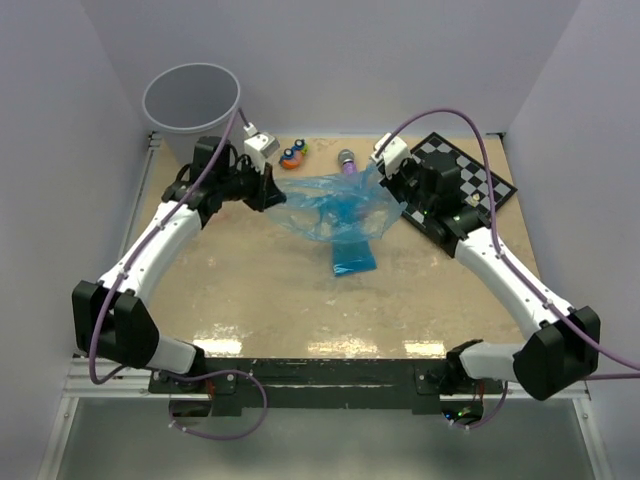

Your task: Put the trash bags into the trash bin

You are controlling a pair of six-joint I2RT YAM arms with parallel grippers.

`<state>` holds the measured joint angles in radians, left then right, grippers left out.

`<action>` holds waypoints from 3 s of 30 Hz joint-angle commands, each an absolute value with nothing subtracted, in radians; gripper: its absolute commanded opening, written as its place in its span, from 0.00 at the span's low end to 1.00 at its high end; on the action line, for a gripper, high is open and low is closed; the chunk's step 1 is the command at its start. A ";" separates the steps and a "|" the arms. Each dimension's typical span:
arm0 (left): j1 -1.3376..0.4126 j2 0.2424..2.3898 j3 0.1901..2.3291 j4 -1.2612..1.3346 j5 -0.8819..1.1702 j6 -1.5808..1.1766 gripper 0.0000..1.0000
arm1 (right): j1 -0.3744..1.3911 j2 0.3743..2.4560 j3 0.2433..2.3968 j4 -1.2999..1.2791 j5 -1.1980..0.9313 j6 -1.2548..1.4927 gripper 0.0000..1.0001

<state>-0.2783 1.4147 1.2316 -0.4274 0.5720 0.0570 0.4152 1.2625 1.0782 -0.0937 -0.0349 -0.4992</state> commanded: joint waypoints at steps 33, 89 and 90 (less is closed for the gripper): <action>-0.765 1.363 0.970 -0.932 0.527 1.402 0.00 | 0.631 1.237 0.837 -0.688 -0.425 -1.270 0.00; -0.821 0.991 0.781 -0.472 0.382 0.846 0.00 | 0.683 0.566 0.663 -0.346 -0.315 -0.863 0.00; -0.815 0.991 0.778 -0.422 0.376 0.759 0.00 | 0.683 0.586 0.664 -0.286 -0.273 -0.801 0.00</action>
<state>-0.8188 1.1584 0.7246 -0.6651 0.3183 1.0843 0.6807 0.7204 0.5827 -0.6033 -0.2924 -1.0470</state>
